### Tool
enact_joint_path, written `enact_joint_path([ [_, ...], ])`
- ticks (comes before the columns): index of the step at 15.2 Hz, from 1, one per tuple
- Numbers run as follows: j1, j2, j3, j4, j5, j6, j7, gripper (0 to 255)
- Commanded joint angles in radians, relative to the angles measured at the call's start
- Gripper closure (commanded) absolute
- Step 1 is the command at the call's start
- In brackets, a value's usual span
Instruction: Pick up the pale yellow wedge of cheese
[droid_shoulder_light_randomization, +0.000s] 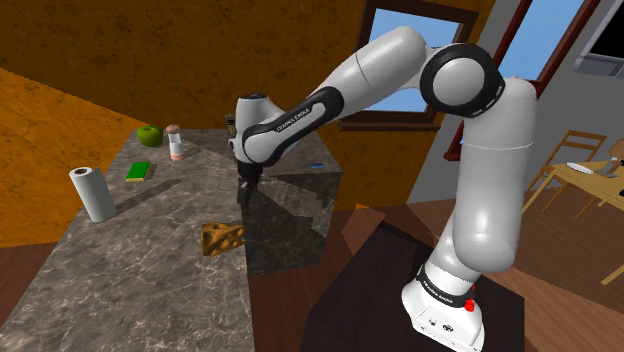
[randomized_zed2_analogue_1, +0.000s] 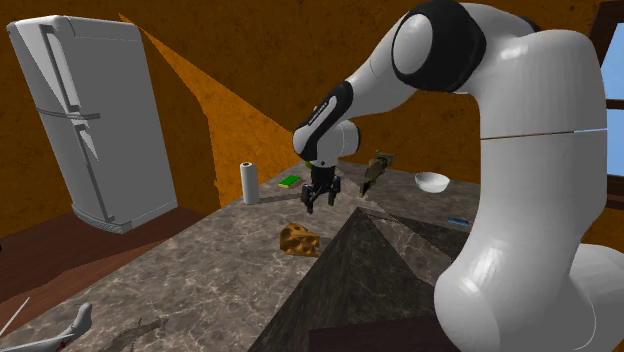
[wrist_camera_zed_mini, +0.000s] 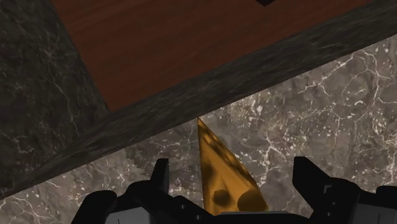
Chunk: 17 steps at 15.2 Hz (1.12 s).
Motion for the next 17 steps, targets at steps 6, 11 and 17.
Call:
enact_joint_path([
  [6,0.048,0.272,-0.005,0.222,-0.061,0.011,-0.021,0],
  [11,0.081,0.437,-0.009,0.382,-0.089,-0.006,-0.04,0],
  [17,0.087,0.499,-0.017,0.4,-0.096,0.038,-0.038,0],
])
